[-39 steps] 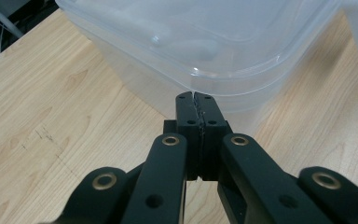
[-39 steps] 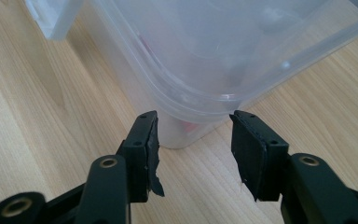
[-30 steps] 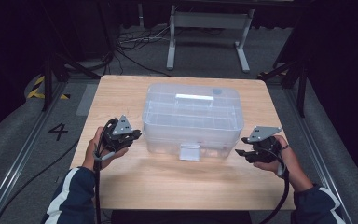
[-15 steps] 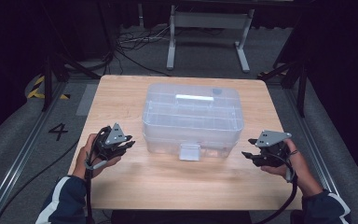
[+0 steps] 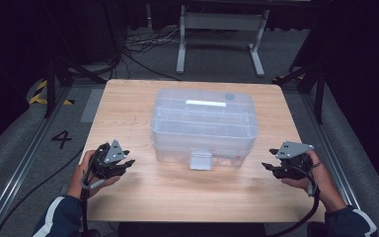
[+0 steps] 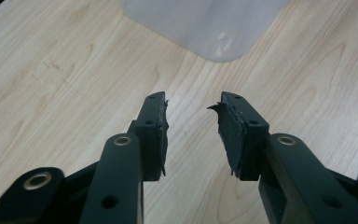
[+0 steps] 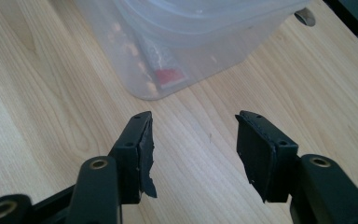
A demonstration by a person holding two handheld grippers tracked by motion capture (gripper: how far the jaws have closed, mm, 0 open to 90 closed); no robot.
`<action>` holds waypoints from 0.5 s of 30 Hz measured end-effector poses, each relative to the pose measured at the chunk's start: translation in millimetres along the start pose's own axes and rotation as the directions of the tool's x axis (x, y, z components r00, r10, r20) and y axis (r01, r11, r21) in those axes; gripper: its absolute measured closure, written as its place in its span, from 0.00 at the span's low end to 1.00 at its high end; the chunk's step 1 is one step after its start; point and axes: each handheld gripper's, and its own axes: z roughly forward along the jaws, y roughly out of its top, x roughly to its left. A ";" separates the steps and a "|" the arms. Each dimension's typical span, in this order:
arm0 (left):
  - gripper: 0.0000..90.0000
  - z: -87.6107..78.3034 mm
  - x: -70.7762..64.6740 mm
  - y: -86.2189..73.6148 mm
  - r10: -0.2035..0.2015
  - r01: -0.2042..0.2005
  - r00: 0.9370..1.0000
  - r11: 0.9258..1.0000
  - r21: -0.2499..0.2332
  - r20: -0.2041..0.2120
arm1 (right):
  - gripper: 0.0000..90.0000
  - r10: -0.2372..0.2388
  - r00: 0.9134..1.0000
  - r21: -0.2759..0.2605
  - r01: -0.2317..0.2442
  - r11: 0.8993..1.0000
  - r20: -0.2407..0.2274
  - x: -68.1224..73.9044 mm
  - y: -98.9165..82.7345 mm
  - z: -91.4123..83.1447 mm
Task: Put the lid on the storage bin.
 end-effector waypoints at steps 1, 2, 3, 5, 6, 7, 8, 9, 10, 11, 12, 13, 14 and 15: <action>0.66 0.2 -0.1 -2.4 0.003 -0.003 1.000 1.000 0.012 -0.005 | 0.51 -0.002 1.000 0.000 0.002 1.000 0.002 -0.1 -1.7 0.3; 0.65 0.9 -0.4 -5.7 -0.001 0.002 1.000 1.000 0.024 -0.013 | 0.51 -0.003 1.000 0.002 0.003 1.000 0.004 -0.1 -3.5 0.5; 0.62 1.5 -0.2 -9.0 -0.002 0.002 1.000 0.999 0.036 -0.014 | 0.50 0.000 1.000 0.003 0.000 1.000 0.005 -0.5 -5.8 1.0; 0.60 2.4 -0.4 -14.5 -0.018 0.019 1.000 0.999 0.040 -0.018 | 0.49 0.000 1.000 0.001 0.000 1.000 0.006 -0.8 -9.4 2.0; 0.59 2.7 0.0 -16.4 -0.019 0.019 1.000 0.999 0.044 -0.016 | 0.49 0.003 1.000 0.001 -0.003 1.000 0.008 -0.9 -11.7 2.8; 0.58 3.2 -0.5 -18.9 -0.026 0.026 1.000 0.998 0.050 -0.017 | 0.49 0.004 1.000 0.002 -0.004 1.000 0.010 -1.2 -13.2 3.3; 0.58 3.8 -0.3 -21.4 -0.027 0.028 0.999 0.998 0.052 -0.021 | 0.49 0.005 1.000 0.002 -0.005 1.000 0.009 -1.1 -15.1 4.0; 0.57 4.3 -0.4 -24.5 -0.035 0.036 0.999 0.997 0.061 -0.020 | 0.48 0.003 1.000 0.004 -0.003 1.000 0.012 -1.2 -17.0 4.5; 0.54 4.9 -0.7 -27.0 -0.036 0.037 0.999 0.997 0.064 -0.024 | 0.48 0.007 1.000 0.005 -0.007 1.000 0.013 -1.2 -19.6 5.1; 0.54 5.2 -1.1 -29.3 -0.039 0.040 0.999 0.997 0.067 -0.027 | 0.48 0.009 1.000 0.005 -0.009 1.000 0.013 -1.6 -21.5 5.6; 0.53 5.4 -1.3 -31.7 -0.041 0.043 0.999 0.997 0.071 -0.036 | 0.47 0.009 1.000 0.004 -0.009 1.000 0.010 -1.8 -23.3 6.0; 0.51 5.5 -1.3 -34.2 -0.047 0.049 0.998 0.996 0.070 -0.032 | 0.47 0.014 1.000 0.005 -0.014 1.000 0.009 -2.0 -25.0 6.2; 0.49 5.8 -1.5 -36.8 -0.056 0.058 0.998 0.996 0.067 -0.028 | 0.47 0.017 1.000 0.003 -0.017 1.000 0.010 -2.2 -26.7 6.5; 0.47 6.3 -1.8 -39.6 -0.061 0.063 0.997 0.996 0.065 -0.036 | 0.46 0.022 1.000 0.001 -0.022 1.000 0.009 -2.6 -28.3 6.9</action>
